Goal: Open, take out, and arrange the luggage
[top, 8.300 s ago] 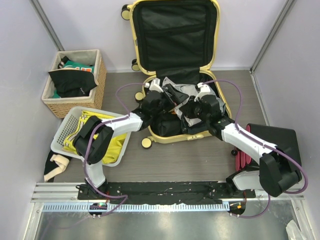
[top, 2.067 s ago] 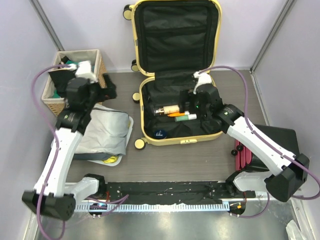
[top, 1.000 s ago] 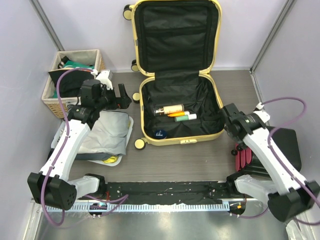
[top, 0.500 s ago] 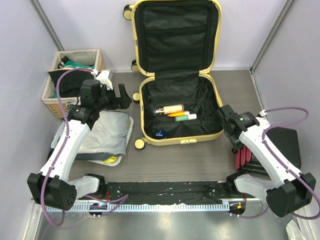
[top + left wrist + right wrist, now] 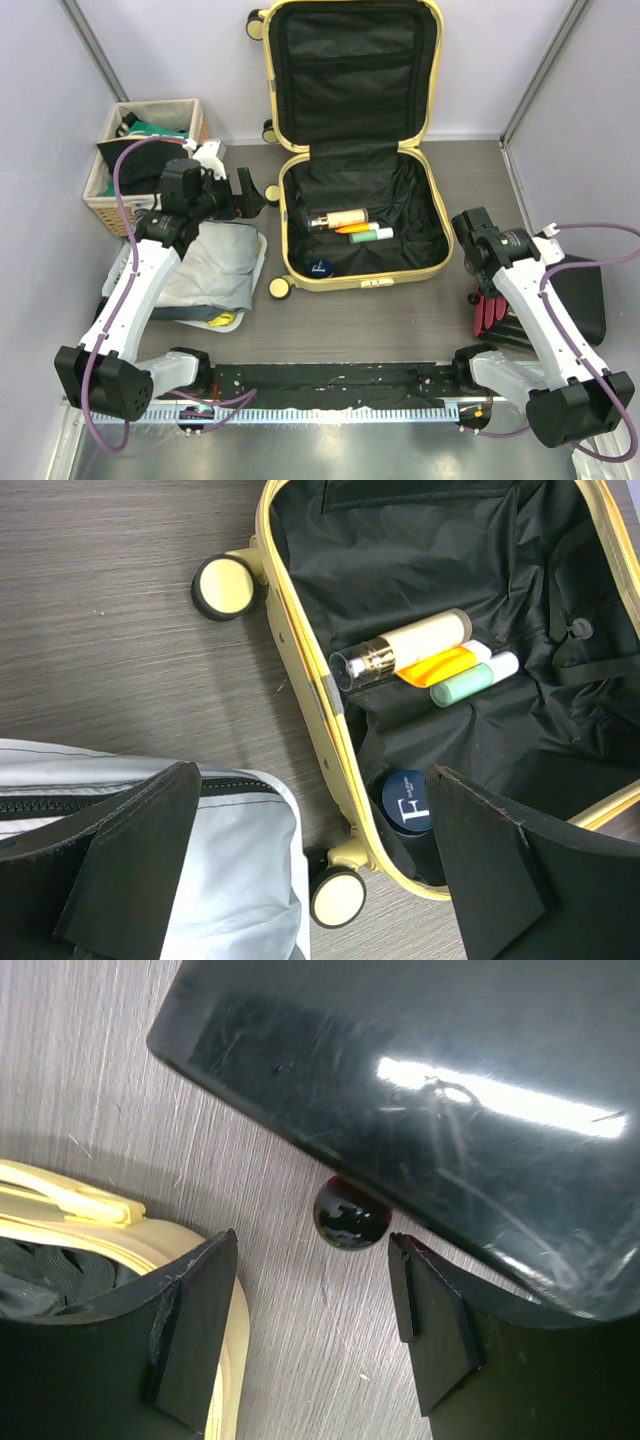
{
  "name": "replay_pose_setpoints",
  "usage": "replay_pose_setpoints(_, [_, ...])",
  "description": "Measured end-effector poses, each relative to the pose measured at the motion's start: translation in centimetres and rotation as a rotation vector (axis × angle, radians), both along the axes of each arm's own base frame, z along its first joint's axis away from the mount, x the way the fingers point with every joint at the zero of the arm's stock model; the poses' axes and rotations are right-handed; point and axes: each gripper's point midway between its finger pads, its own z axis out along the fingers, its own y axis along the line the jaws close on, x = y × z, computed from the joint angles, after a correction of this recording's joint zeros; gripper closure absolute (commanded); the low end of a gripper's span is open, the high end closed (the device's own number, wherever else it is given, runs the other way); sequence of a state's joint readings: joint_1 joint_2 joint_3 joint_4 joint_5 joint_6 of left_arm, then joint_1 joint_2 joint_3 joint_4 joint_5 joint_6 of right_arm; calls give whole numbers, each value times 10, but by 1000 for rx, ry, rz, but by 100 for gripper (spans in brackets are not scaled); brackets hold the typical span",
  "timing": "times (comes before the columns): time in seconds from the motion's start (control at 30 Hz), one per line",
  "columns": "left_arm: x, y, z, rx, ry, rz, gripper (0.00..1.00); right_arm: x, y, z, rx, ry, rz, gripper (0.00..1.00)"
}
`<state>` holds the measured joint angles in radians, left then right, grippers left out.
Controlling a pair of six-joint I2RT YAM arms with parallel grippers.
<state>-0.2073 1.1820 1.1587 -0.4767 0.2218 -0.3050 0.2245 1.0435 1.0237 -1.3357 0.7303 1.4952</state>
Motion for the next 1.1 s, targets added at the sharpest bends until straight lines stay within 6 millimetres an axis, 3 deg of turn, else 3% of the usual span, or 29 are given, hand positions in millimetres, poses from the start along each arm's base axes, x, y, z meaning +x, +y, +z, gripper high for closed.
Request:
replay_pose_setpoints(0.2, [-1, -1, 0, -5, 1, -6, 0, -5, -8, 3, 4, -35, -39, 38])
replay_pose_setpoints(0.47, [-1, -2, 0, -6, 1, -8, 0, -9, -15, -12, -18, 9, -92, 44])
replay_pose_setpoints(0.7, [-1, -2, 0, -6, 1, -8, 0, -12, -21, -16, -39, 10, -133, 71])
replay_pose_setpoints(0.83, [-1, -2, 0, -6, 1, -8, 0, -11, -24, -16, -57, -7, -150, 99])
replay_pose_setpoints(1.1, [-1, -2, 0, -6, 1, -8, 0, -11, -25, -16, -78, 26, -102, 99])
